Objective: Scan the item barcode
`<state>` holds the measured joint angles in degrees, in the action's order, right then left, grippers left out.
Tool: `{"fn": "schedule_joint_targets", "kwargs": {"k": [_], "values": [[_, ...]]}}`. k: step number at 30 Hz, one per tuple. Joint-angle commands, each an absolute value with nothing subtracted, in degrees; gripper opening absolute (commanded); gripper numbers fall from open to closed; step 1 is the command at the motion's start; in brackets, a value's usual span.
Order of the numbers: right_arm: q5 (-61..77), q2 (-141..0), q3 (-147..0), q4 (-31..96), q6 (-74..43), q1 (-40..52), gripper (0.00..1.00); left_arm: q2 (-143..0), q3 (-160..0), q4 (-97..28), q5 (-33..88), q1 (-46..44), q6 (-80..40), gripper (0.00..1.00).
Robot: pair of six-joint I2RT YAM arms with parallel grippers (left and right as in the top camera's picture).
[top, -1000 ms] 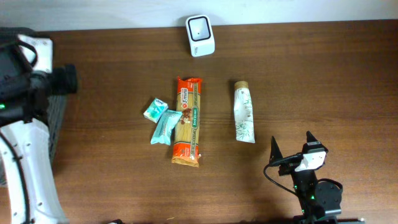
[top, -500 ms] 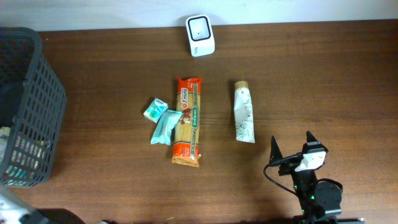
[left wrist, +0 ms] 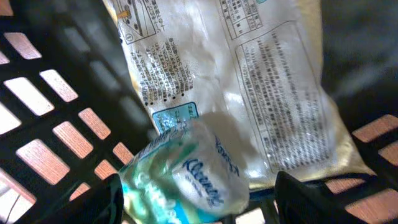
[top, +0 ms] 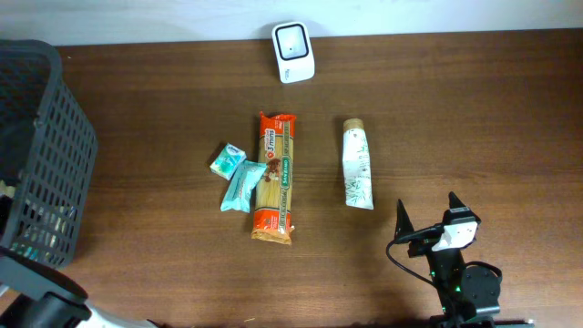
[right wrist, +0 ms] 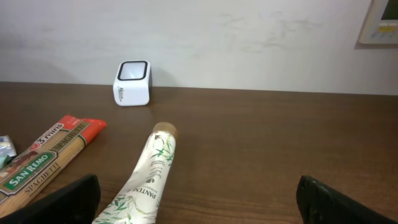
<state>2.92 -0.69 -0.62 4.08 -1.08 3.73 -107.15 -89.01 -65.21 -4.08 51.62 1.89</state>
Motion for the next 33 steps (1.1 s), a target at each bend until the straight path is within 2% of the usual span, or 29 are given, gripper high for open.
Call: {"fn": "schedule_joint_targets", "kwargs": {"k": [1,4,6,7,8,9,10,16,21,23,28,30,33], "values": [[3.22,-0.36,-0.32,4.27,-1.13,3.36,0.99,-109.97,-88.03,-64.23,-6.09,51.83,2.59,0.78],[3.22,-0.36,-0.32,4.29,-1.13,3.36,0.99,-111.79,-88.03,-63.16,-6.07,51.83,3.27,0.78],[3.22,-0.36,-0.32,4.27,-1.13,3.36,0.99,-113.45,-88.03,-63.05,-6.04,51.83,3.27,0.69],[3.22,-0.36,-0.32,4.29,-1.13,3.36,0.99,-113.86,-88.03,-63.05,-6.04,51.83,3.27,0.53],[3.22,-0.36,-0.32,4.27,-1.13,3.36,0.99,-113.89,-88.03,-63.05,-6.07,51.83,3.27,0.22],[3.22,-0.36,-0.32,4.27,-1.13,3.36,0.99,-113.89,-88.05,-63.0,-6.07,51.83,3.27,0.07],[3.22,-0.36,-0.32,4.27,-1.13,3.36,0.99,-113.89,-88.05,-63.0,-6.07,51.83,3.27,0.01],[3.22,-0.36,-0.32,4.27,-1.13,3.36,0.99,-113.86,-93.67,-66.94,-7.81,51.83,3.25,0.0],[3.22,-0.36,-0.32,4.27,-1.13,3.36,0.99,-113.78,-117.12,-76.01,-4.32,50.5,2.09,0.0],[3.22,-0.36,-0.32,4.27,-1.13,3.36,0.99,-113.78,-129.47,-78.76,1.23,49.84,0.56,0.0],[3.22,-0.36,-0.32,4.27,-1.13,3.36,0.99,-113.75,-151.76,-87.39,28.53,45.28,-1.93,0.0],[3.22,-0.36,-0.32,4.27,-1.13,3.36,0.99,-113.65,-153.95,-90.74,32.86,41.12,-0.91,0.0],[3.22,-0.36,-0.32,4.27,-1.13,3.36,0.99,-113.38,-153.97,-96.71,32.93,30.15,7.81,0.0]]}}
